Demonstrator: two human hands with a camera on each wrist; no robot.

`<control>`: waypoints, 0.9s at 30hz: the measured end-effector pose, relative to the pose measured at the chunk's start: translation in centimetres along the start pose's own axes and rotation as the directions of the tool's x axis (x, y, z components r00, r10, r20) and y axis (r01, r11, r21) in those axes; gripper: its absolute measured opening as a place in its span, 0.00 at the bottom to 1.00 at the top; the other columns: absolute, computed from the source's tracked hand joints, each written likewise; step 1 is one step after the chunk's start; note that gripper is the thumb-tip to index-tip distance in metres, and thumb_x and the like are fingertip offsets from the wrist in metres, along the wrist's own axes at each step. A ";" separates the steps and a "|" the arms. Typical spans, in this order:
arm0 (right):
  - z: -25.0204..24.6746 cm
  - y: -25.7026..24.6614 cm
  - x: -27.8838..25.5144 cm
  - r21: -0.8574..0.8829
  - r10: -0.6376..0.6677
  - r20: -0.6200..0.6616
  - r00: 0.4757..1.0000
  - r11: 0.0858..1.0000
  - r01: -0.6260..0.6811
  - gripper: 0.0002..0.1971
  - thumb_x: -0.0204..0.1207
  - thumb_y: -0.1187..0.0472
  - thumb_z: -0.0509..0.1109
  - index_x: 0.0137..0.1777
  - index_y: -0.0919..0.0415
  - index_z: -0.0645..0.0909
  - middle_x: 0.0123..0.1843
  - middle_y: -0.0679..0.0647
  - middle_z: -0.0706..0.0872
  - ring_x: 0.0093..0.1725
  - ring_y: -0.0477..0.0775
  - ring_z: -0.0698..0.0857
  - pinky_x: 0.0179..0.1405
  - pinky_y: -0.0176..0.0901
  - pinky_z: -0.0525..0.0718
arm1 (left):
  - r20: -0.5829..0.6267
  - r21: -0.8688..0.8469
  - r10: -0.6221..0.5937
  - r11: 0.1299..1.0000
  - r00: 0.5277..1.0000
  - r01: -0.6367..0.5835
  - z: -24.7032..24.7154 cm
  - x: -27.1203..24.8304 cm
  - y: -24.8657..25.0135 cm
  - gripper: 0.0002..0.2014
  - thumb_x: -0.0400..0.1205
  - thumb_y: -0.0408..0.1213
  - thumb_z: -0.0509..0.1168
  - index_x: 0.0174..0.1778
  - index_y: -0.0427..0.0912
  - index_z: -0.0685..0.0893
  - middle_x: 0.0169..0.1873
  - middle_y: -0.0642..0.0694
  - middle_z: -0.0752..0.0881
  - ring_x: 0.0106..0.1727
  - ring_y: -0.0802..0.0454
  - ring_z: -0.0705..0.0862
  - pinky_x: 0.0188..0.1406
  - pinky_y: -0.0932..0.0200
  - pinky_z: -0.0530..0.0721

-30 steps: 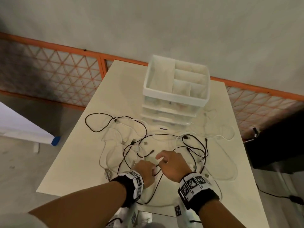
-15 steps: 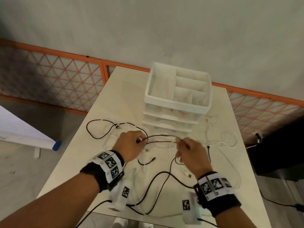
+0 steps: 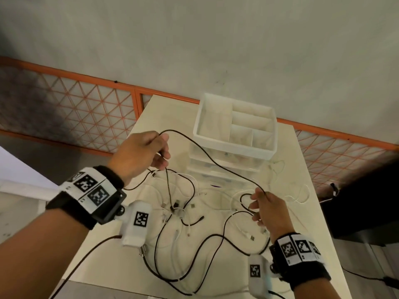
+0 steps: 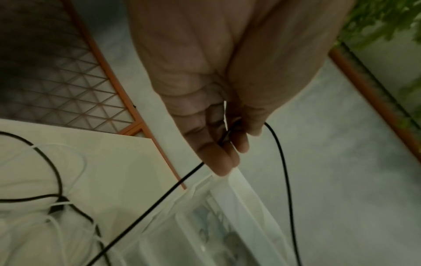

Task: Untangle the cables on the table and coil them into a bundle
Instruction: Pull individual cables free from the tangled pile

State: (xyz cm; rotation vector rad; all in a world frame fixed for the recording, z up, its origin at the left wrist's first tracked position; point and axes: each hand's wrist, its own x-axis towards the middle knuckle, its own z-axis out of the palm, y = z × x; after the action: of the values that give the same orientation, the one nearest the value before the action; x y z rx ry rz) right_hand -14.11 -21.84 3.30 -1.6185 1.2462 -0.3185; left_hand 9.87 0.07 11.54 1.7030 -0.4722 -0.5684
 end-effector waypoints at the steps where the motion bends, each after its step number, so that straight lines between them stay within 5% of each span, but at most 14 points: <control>1: 0.2 0.0 0.0 0.006 0.008 0.015 1.000 1.000 -0.008 0.17 0.85 0.47 0.63 0.44 0.57 0.87 0.40 0.56 0.90 0.27 0.55 0.83 0.30 0.46 0.77 | 0.029 0.030 -0.002 1.000 1.000 0.001 0.1 -0.1 -0.2 0.19 0.87 0.45 0.61 0.37 0.36 0.85 0.32 0.42 0.89 0.32 0.43 0.87 0.37 0.50 0.89; 6: -1.6 -4.0 0.4 0.170 -0.137 -0.129 0.982 0.973 0.158 0.11 0.85 0.59 0.63 0.61 0.54 0.85 0.52 0.49 0.89 0.32 0.57 0.87 0.32 0.48 0.79 | 0.070 0.188 -0.031 0.982 0.997 0.017 0.9 -0.8 -2.7 0.19 0.87 0.49 0.59 0.40 0.45 0.91 0.27 0.49 0.86 0.27 0.55 0.80 0.30 0.56 0.81; 9: -3.8 -5.4 1.4 0.144 -0.170 -0.224 0.960 0.968 0.206 0.28 0.82 0.60 0.68 0.81 0.45 0.69 0.69 0.44 0.82 0.44 0.60 0.90 0.46 0.58 0.88 | 0.110 0.337 0.061 0.937 0.992 -0.095 1.2 -1.4 -2.7 0.17 0.86 0.52 0.59 0.42 0.54 0.92 0.25 0.53 0.82 0.22 0.64 0.76 0.31 0.62 0.74; 11: -4.2 -5.9 0.6 -0.096 -0.221 -0.248 0.943 0.974 0.203 0.37 0.74 0.57 0.73 0.81 0.36 0.65 0.73 0.47 0.78 0.51 0.59 0.90 0.58 0.62 0.87 | 0.187 0.398 0.093 0.903 0.978 -0.162 1.7 -1.8 -2.3 0.15 0.85 0.53 0.60 0.44 0.58 0.92 0.22 0.54 0.78 0.21 0.63 0.75 0.27 0.69 0.71; 13: -2.7 -6.4 -1.9 -0.257 -0.320 -0.208 0.924 0.930 0.264 0.36 0.71 0.61 0.75 0.77 0.36 0.71 0.64 0.50 0.82 0.43 0.52 0.87 0.51 0.49 0.86 | 0.276 0.414 0.110 0.883 0.955 -0.222 2.8 -2.2 -2.0 0.14 0.84 0.54 0.61 0.45 0.57 0.92 0.17 0.55 0.73 0.19 0.60 0.71 0.23 0.69 0.68; 17: 3.1 -5.2 -7.0 -0.342 -0.335 0.304 0.892 0.835 0.430 0.18 0.70 0.61 0.75 0.53 0.34 0.86 0.29 0.43 0.82 0.28 0.41 0.78 0.33 0.30 0.75 | 0.425 0.415 0.193 0.827 0.884 -0.380 6.0 -2.9 -2.1 0.17 0.85 0.52 0.63 0.43 0.46 0.92 0.15 0.57 0.76 0.22 0.61 0.74 0.27 0.68 0.70; 19: 4.6 -4.0 -6.9 -0.398 -0.246 0.344 0.906 0.836 0.379 0.02 0.75 0.53 0.75 0.42 0.43 0.87 0.24 0.41 0.81 0.26 0.40 0.78 0.32 0.31 0.73 | 0.463 0.360 0.235 0.831 0.855 -0.423 7.1 -3.2 -2.3 0.15 0.84 0.51 0.64 0.43 0.47 0.92 0.22 0.55 0.83 0.28 0.59 0.79 0.32 0.68 0.74; 20: 4.6 -3.8 -6.5 -0.393 -0.227 0.290 0.930 0.858 0.332 0.04 0.76 0.52 0.75 0.41 0.48 0.86 0.27 0.43 0.84 0.28 0.41 0.80 0.33 0.34 0.75 | 0.468 0.349 0.232 0.838 0.853 -0.420 7.3 -3.3 -2.3 0.14 0.84 0.51 0.63 0.45 0.49 0.92 0.28 0.53 0.87 0.33 0.58 0.82 0.37 0.66 0.77; 22: 3.5 -3.7 -5.1 -0.150 -0.192 0.113 0.975 0.967 0.207 0.03 0.77 0.59 0.73 0.48 0.53 0.83 0.36 0.53 0.91 0.29 0.49 0.82 0.36 0.45 0.80 | 0.486 0.358 0.210 0.837 0.848 -0.412 7.2 -3.5 -2.2 0.14 0.86 0.51 0.61 0.51 0.52 0.91 0.34 0.57 0.86 0.40 0.64 0.82 0.42 0.72 0.76; 23: 2.6 -3.9 -4.6 0.044 -0.168 0.099 0.981 0.985 0.165 0.10 0.77 0.65 0.71 0.56 0.53 0.81 0.39 0.58 0.92 0.28 0.53 0.82 0.36 0.49 0.81 | 0.504 0.368 0.202 0.829 0.840 -0.421 7.3 -3.6 -2.3 0.14 0.86 0.50 0.60 0.54 0.53 0.90 0.35 0.59 0.83 0.41 0.67 0.80 0.43 0.76 0.73; 25: 1.1 -4.5 -3.9 0.345 -0.180 0.219 0.959 0.934 0.097 0.22 0.78 0.70 0.66 0.67 0.47 0.77 0.43 0.65 0.93 0.29 0.59 0.82 0.35 0.52 0.81 | 0.547 0.381 0.195 0.808 0.814 -0.450 7.8 -4.0 -2.3 0.15 0.87 0.50 0.58 0.59 0.54 0.88 0.37 0.57 0.80 0.41 0.66 0.78 0.44 0.77 0.71; 27: 0.6 -5.3 -4.2 0.300 -0.225 0.343 0.912 0.946 0.121 0.12 0.85 0.61 0.64 0.64 0.52 0.84 0.42 0.64 0.92 0.30 0.62 0.83 0.35 0.52 0.83 | 0.565 0.386 0.189 0.800 0.803 -0.460 8.8 -4.3 -2.2 0.16 0.88 0.50 0.56 0.62 0.53 0.87 0.38 0.53 0.78 0.42 0.63 0.77 0.46 0.73 0.72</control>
State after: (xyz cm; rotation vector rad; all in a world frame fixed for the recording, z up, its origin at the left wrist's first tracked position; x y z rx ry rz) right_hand -12.47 -18.34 8.89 -1.4673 0.7337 -0.2641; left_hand 1.15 -3.81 8.46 1.8886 -1.3898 -0.6583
